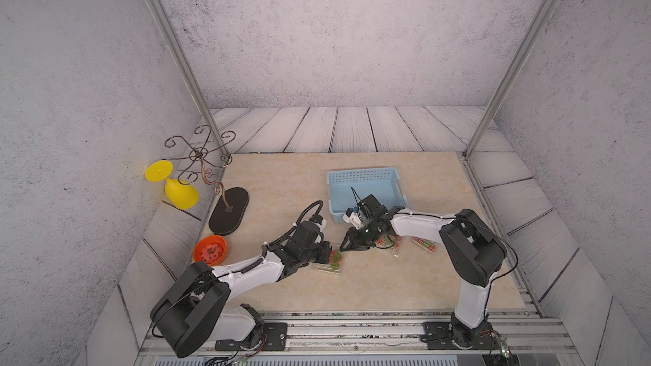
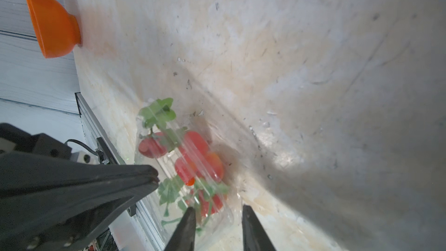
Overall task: Pack strawberries into containers
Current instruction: Close the packing box at the center of the board.
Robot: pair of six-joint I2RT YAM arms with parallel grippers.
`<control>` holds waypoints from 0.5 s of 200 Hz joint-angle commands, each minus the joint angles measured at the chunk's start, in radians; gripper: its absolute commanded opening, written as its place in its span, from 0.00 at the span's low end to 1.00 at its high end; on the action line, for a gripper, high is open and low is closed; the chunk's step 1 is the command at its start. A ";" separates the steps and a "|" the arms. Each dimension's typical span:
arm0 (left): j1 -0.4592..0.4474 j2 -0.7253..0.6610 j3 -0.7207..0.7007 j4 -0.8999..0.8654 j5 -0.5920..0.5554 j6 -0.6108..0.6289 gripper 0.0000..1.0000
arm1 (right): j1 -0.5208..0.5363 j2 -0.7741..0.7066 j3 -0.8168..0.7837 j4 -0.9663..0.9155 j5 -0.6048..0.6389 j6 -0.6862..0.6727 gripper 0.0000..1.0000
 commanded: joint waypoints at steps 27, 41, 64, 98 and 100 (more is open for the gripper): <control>-0.004 -0.015 -0.028 -0.001 -0.013 -0.008 0.00 | 0.012 0.030 -0.043 0.012 0.011 0.017 0.30; -0.004 -0.013 -0.030 0.001 -0.013 -0.010 0.00 | 0.013 0.032 -0.051 0.023 0.011 0.024 0.30; -0.004 -0.019 -0.032 0.002 -0.013 -0.011 0.00 | 0.017 0.031 -0.054 0.032 0.008 0.031 0.29; -0.004 -0.035 -0.032 -0.006 -0.021 -0.011 0.00 | 0.019 0.024 -0.052 0.029 0.008 0.031 0.28; -0.004 -0.037 -0.032 -0.008 -0.022 -0.011 0.00 | 0.019 0.023 -0.053 0.030 0.009 0.032 0.28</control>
